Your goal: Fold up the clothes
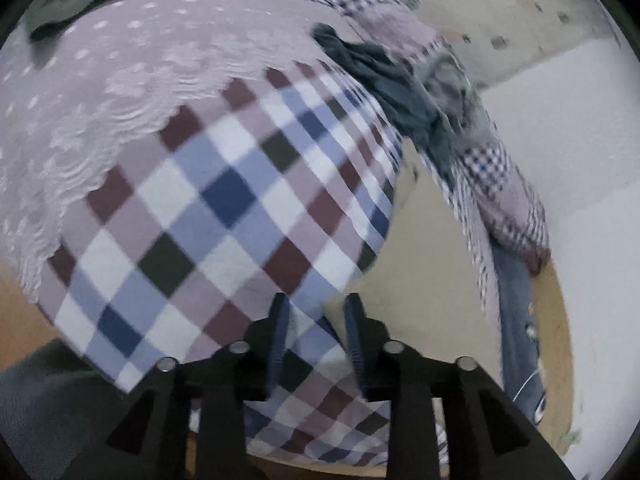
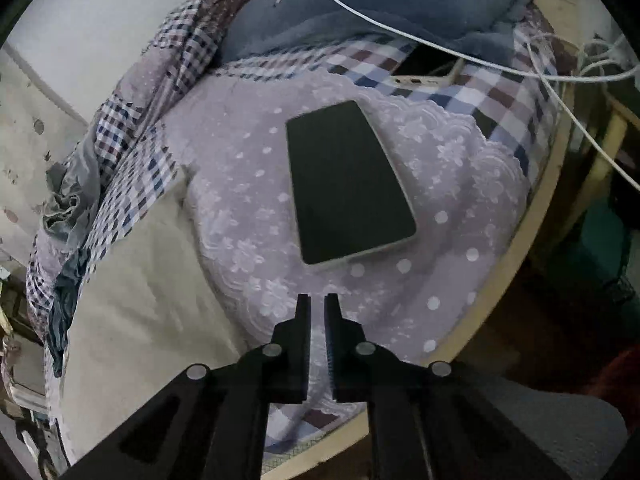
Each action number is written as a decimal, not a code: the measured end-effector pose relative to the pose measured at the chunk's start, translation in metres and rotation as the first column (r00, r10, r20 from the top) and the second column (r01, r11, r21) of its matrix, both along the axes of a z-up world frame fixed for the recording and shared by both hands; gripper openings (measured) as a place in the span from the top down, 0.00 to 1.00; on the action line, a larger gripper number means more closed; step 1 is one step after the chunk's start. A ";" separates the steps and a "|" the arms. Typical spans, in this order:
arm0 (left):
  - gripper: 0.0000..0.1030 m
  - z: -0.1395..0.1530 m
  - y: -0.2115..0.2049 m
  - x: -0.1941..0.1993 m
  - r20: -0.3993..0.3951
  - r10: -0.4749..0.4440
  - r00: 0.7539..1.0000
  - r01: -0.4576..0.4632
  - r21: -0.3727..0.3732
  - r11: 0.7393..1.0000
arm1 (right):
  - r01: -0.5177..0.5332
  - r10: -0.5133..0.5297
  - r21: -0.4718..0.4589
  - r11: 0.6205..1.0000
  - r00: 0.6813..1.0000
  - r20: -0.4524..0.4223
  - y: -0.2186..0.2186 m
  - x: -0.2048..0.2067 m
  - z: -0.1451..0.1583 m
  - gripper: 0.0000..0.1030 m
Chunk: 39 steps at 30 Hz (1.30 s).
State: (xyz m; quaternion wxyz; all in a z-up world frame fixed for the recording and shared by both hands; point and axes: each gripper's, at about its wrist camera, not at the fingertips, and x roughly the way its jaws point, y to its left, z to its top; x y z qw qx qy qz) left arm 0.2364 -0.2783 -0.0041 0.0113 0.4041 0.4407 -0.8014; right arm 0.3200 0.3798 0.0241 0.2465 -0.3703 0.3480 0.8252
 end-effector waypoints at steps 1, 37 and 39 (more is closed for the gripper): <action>0.48 -0.001 0.000 0.001 0.000 0.005 1.000 -0.005 0.003 1.000 | -0.016 0.016 0.019 1.000 1.000 -0.013 -0.005 -0.003 0.003 0.93; 0.97 0.017 0.014 -0.022 -0.308 -0.037 0.951 0.150 0.350 0.925 | -0.509 0.813 0.821 -0.261 0.343 0.471 -0.501 -0.076 -0.051 0.24; 0.97 0.018 0.012 -0.022 -0.305 -0.037 0.952 0.148 0.349 0.925 | -0.501 0.820 0.830 -0.243 0.351 0.452 -0.506 -0.085 -0.048 0.22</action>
